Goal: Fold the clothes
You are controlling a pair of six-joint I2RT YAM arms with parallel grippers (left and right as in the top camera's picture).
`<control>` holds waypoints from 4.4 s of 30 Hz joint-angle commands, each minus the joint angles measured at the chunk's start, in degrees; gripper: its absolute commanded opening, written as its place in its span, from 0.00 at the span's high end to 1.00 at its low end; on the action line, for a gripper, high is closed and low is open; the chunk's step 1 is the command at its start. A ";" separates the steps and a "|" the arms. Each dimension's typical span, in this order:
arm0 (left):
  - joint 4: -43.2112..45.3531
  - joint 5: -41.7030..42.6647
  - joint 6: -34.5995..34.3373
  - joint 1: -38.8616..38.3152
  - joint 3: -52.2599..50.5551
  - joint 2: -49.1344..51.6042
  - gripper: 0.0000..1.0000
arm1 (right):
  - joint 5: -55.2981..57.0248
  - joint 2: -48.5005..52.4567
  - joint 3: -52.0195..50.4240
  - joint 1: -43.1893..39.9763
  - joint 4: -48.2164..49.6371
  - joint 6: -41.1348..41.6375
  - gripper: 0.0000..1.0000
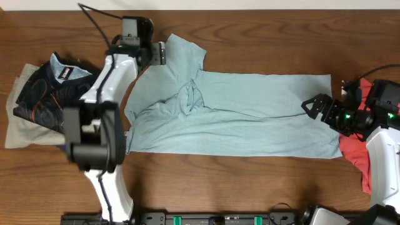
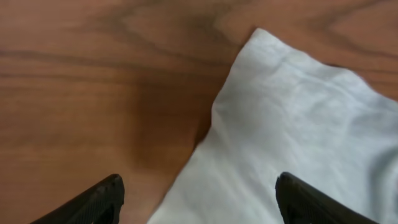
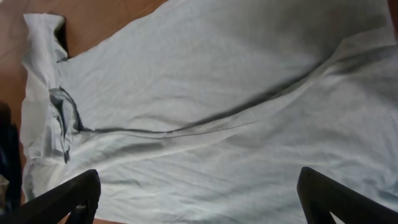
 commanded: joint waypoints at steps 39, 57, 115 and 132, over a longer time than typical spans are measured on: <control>-9.79 9.14 -4.28 -1.64 1.38 2.51 0.94 | 23.19 16.79 1.25 5.44 27.47 1.09 0.22; -13.38 9.14 -4.28 -1.64 1.11 2.51 0.94 | 23.39 37.38 1.27 6.45 59.23 6.75 0.23; -56.74 9.14 -7.30 4.37 1.09 -14.01 0.94 | 37.18 7.67 0.83 2.43 4.04 3.15 0.94; -61.31 9.33 -10.12 2.08 -10.27 -14.01 0.74 | 42.49 7.67 -0.52 2.43 0.63 3.17 0.84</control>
